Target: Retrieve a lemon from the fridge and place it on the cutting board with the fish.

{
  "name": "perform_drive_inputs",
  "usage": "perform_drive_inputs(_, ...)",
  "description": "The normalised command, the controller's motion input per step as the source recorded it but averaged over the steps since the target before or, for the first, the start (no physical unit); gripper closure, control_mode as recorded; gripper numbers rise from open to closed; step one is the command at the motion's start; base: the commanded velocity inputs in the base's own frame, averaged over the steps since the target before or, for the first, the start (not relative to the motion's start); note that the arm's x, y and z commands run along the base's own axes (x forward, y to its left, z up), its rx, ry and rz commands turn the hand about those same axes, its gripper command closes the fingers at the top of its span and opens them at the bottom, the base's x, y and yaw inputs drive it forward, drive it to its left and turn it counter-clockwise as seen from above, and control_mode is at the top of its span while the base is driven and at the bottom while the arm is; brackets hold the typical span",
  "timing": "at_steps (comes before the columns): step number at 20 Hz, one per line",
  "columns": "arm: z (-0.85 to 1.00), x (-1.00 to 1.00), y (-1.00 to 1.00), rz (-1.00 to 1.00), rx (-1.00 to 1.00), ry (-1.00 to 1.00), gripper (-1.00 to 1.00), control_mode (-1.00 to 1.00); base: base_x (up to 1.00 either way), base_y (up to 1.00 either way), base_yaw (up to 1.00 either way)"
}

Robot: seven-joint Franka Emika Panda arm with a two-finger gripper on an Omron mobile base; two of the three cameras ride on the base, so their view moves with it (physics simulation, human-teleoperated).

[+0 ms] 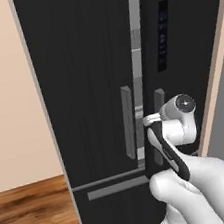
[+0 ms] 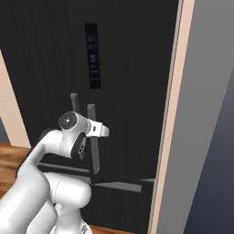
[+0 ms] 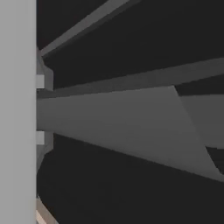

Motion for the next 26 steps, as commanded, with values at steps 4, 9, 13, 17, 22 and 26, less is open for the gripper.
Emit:
perform_drive_inputs(4, 0.51, -0.62, -0.69, 0.00, 0.08, 0.20, 1.00, -1.00, 0.00, 0.00, 0.00)
perform_drive_inputs(9, 0.33, -0.87, -0.72, 0.00, 0.06, 0.16, 1.00, -1.00, 0.00, 0.00, 0.00)
perform_drive_inputs(13, 0.27, -0.84, -0.74, 0.00, 0.06, 0.15, 1.00, -1.00, 0.00, 0.00, 0.00)
perform_drive_inputs(17, 0.13, -0.75, -0.82, 0.00, 0.05, 0.13, 1.00, -1.00, 0.00, 0.00, 0.00)
perform_drive_inputs(22, 0.00, -0.34, -0.38, 0.01, 0.03, 0.01, 1.00, -1.00, 0.00, 0.00, 0.00)
perform_drive_inputs(26, -0.01, -0.14, 0.00, 0.00, 0.00, -0.04, -1.00, -1.00, 0.00, 0.00, 0.00)
